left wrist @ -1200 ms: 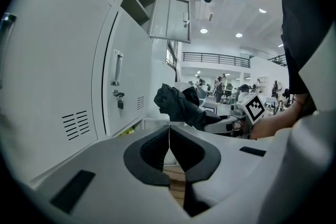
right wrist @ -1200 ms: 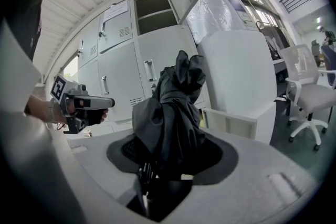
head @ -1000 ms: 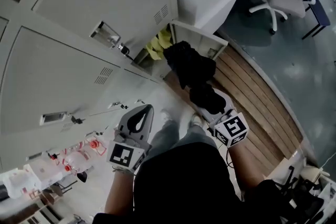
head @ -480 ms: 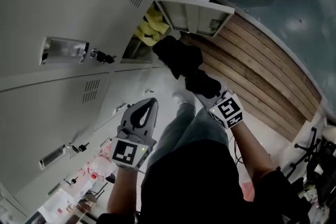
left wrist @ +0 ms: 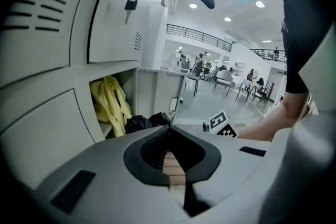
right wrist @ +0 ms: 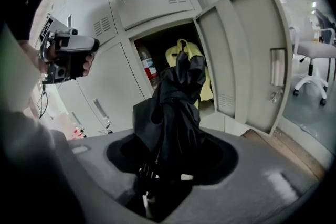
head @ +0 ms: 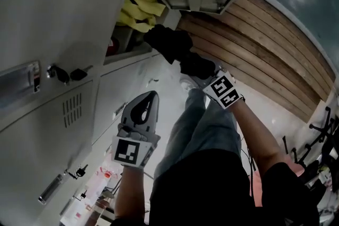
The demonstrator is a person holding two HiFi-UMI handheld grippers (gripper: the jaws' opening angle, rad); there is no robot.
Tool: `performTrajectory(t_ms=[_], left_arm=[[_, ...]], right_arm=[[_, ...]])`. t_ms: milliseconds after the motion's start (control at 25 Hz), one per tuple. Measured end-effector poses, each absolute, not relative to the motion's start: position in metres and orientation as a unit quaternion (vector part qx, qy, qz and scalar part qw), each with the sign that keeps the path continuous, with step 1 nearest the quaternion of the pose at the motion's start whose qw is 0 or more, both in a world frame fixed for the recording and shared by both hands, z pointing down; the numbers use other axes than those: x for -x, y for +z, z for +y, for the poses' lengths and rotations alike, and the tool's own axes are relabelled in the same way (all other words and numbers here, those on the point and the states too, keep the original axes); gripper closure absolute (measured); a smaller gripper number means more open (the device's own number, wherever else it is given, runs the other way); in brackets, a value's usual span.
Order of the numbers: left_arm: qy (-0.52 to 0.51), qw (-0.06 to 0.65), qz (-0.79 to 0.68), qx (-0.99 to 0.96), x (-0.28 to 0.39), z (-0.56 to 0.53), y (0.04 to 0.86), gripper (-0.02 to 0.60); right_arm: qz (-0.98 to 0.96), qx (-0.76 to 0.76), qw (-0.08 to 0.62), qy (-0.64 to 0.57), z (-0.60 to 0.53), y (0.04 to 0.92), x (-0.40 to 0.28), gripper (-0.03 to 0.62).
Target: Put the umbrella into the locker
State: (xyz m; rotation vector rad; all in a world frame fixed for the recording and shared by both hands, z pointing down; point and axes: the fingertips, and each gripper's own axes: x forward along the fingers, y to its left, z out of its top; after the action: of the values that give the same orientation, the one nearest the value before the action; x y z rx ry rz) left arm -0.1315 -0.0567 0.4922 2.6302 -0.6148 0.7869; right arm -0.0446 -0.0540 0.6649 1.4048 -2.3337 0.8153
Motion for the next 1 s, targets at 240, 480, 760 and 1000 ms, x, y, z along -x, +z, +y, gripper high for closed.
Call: performTrajectory(t_ms=[240, 480, 760, 1000], left_arm=[[0.293, 0.174, -0.211, -0.916, 0.14, -0.063, 0.536, 0.569], [0.3, 0.195, -0.219, -0.908, 0.152, -0.072, 0.566, 0.569], [0.32, 0.197, -0.217, -0.901, 0.165, -0.072, 0.584, 0.569], [0.343, 0.194, -0.219, -0.893, 0.18, -0.067, 0.599, 0.569]], right_arm=[[-0.817, -0.47, 0.164, 0.292, -0.08, 0.716, 0.064, 0.368], [-0.824, -0.444, 0.201, 0.288, -0.099, 0.759, 0.088, 0.368], [-0.823, -0.43, 0.217, 0.302, -0.132, 0.792, 0.108, 0.368], [-0.83, -0.401, 0.246, 0.3, -0.164, 0.816, 0.12, 0.368]])
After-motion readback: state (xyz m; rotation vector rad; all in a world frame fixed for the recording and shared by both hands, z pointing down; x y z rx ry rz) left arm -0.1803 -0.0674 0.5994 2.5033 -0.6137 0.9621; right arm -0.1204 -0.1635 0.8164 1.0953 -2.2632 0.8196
